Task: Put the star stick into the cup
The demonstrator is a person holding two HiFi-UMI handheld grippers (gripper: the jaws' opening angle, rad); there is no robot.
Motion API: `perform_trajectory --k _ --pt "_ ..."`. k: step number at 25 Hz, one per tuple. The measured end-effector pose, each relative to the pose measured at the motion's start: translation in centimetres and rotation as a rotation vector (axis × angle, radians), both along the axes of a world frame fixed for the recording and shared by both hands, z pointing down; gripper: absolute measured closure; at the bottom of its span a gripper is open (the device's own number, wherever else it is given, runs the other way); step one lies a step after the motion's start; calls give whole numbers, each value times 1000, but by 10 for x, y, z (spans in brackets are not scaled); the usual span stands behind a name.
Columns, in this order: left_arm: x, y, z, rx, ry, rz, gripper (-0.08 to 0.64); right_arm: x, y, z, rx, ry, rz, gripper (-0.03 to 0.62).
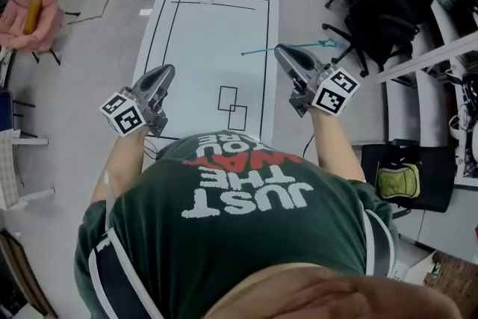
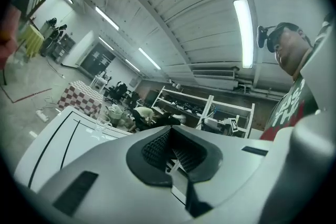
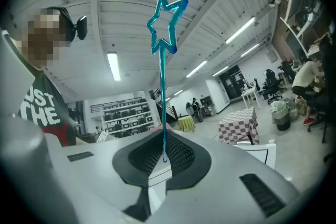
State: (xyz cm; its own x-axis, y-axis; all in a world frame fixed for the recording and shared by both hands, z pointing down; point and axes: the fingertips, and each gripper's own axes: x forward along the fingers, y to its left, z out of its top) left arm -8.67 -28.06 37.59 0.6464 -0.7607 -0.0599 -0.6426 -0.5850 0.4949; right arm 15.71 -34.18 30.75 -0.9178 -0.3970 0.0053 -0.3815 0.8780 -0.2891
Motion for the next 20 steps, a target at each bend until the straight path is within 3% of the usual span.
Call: perform_trajectory --k 3,6,14,20 --pt "10 -22 11 -8 -13 -21 549 16 -36 12 8 14 -12 549" --pt "-7 -45 16 -28 -56 -32 549 9 -72 12 6 3 11 549" --pt "-88 -156 33 21 -93 33 549 -63 -175 11 13 35 118 549" --pt "-111 -239 56 54 -106 70 549 -122 -265 31 36 107 124 549"
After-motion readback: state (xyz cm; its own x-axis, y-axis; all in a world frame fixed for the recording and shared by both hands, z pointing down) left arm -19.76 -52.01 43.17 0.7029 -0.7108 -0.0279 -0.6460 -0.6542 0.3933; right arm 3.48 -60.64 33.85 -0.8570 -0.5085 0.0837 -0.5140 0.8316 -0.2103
